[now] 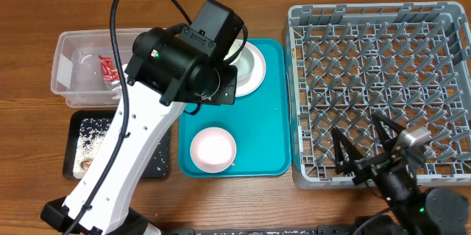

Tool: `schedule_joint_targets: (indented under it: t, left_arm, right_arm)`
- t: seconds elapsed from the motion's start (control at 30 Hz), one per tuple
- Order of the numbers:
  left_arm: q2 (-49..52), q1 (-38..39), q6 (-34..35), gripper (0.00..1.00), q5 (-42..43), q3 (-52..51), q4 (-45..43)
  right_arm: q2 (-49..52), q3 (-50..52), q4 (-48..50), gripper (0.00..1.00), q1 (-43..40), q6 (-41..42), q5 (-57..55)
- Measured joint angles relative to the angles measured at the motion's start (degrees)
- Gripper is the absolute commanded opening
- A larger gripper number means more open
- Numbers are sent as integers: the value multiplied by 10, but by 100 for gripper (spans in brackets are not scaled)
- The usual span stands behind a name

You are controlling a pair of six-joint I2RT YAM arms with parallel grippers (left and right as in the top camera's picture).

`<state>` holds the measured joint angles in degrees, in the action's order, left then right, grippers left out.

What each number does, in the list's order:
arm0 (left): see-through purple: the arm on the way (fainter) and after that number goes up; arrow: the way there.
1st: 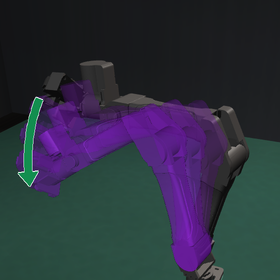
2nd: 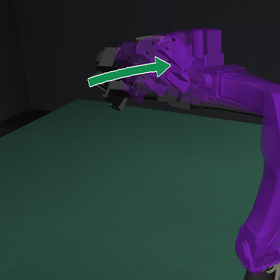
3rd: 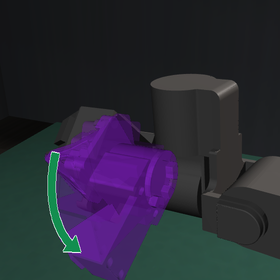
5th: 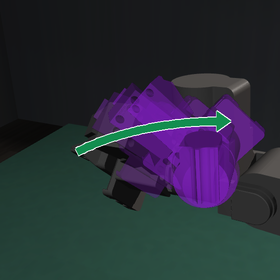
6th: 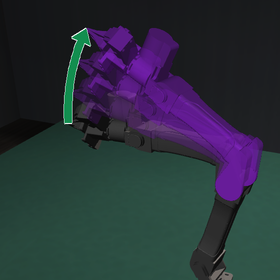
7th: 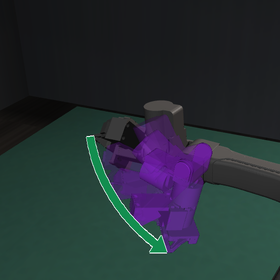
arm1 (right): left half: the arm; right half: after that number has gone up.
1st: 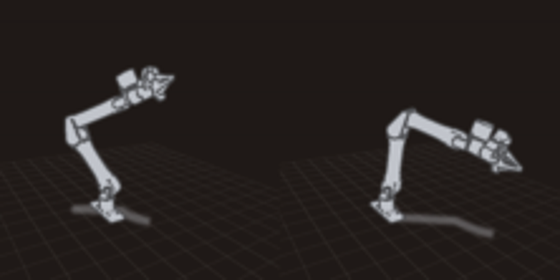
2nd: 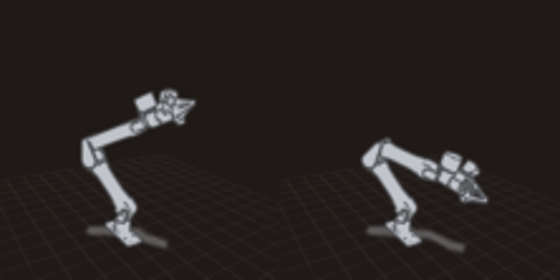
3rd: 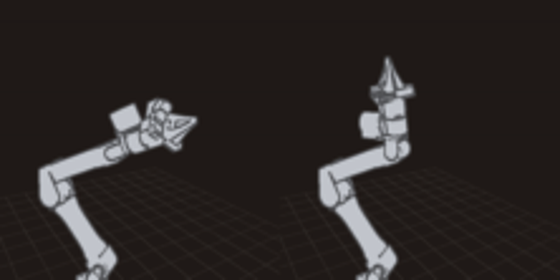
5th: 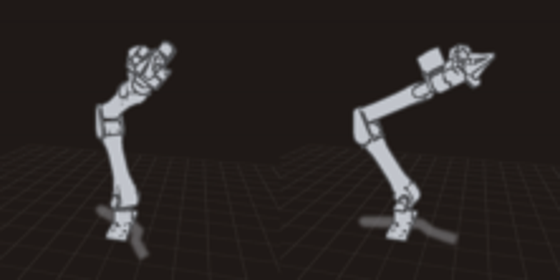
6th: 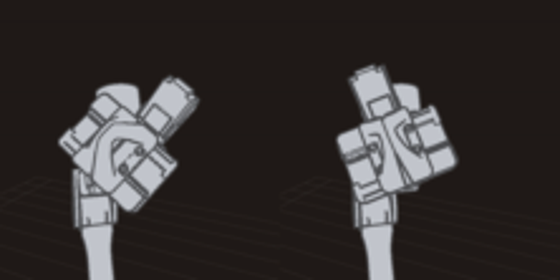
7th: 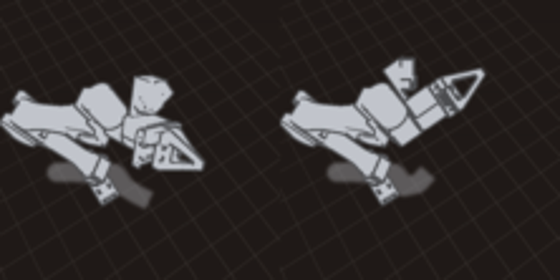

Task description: Sort waste into correct bins and load items into the dishwasher

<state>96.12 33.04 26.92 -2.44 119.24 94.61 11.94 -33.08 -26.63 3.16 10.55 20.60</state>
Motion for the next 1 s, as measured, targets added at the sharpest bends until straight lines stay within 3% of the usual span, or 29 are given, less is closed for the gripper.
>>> schedule_joint_targets:
  t: [0.3, 0.77, 0.9, 1.0]
  left_arm:
    - [0, 11, 36, 4, -24, -45, 8]
    - [-90, 18, 92, 4, -48, -304, -94]
    - [-106, 4, 103, 5, -51, -354, -115]
    - [-113, -25, 111, 4, -52, -367, -124]
  right_arm:
    - [157, -170, -199, 100, 0, 4, 3]
    - [203, -176, -207, 100, 0, 3, 79]
    - [203, -176, -214, 84, 0, 1, 73]
    - [204, -176, -213, 80, 0, 1, 70]
